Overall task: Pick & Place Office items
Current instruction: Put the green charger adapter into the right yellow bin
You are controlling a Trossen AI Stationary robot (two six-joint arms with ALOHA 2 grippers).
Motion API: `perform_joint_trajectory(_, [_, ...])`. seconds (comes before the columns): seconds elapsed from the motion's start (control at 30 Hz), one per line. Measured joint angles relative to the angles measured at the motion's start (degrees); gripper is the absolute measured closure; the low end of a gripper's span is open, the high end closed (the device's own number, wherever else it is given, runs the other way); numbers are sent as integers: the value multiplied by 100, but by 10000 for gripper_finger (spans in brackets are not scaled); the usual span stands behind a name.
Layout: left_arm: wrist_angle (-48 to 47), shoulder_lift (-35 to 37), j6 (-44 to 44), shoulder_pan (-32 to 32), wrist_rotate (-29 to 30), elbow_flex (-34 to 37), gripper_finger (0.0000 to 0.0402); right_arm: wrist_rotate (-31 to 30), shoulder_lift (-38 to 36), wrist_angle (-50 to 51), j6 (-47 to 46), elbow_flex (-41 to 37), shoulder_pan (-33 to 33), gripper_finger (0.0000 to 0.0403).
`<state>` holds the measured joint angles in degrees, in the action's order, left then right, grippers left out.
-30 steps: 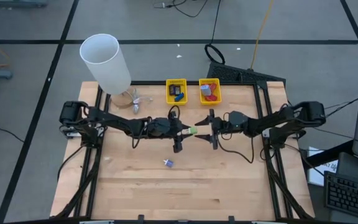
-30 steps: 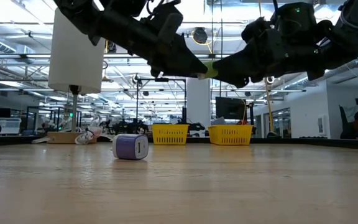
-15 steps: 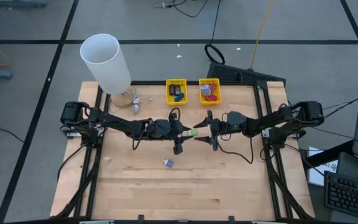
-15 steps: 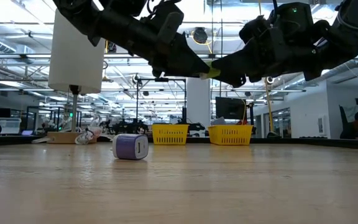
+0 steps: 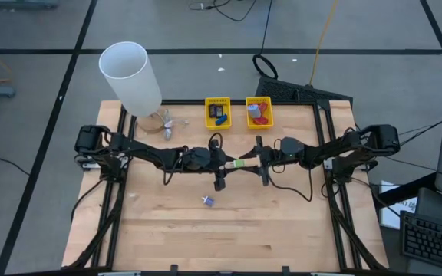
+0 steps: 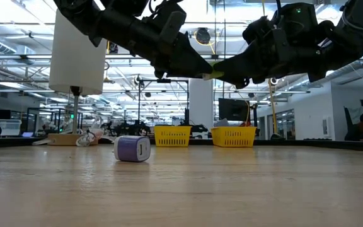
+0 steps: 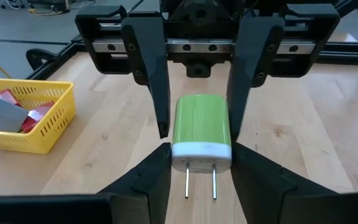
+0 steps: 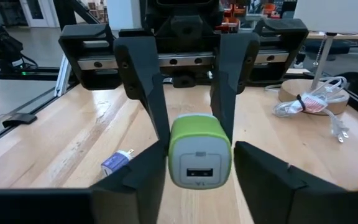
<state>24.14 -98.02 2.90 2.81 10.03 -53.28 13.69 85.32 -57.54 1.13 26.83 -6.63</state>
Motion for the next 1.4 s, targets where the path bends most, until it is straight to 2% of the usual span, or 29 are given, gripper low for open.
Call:
perform_joint_trajectory(0.17, [-5, 0, 19, 0, -7, 2, 250, 4, 0, 38, 20, 0, 0, 276])
perform_joint_trajectory(0.37, [-11, 0, 22, -11, -5, 4, 269, 7, 0, 68, 109, 0, 0, 278])
perform_joint_trajectory(0.47, [-21, 19, 25, -4, -7, 4, 244, 4, 0, 69, 107, 0, -3, 277])
perform_joint_trajectory(0.6, [-401, 363, -50, 29, -10, 3, 189, 6, -59, 133, 111, -9, -29, 275])
perform_joint_trajectory(0.77, [-1601, 1109, -278, 31, -4, 4, 141, 0, -266, 418, 110, -9, -118, 276])
perform_joint_trajectory(0.97, [-2828, 2045, -240, 45, 44, 69, 110, -9, -690, 717, 109, -92, -166, 276])
perform_joint_trajectory(1.13, [-2675, 2662, -284, 69, 33, 552, 99, -9, -1148, 745, 104, -275, -166, 276])
perform_joint_trajectory(1.4, [-1381, 3506, -159, -16, 247, 2120, 110, -224, -1861, 774, 107, -623, -170, 276])
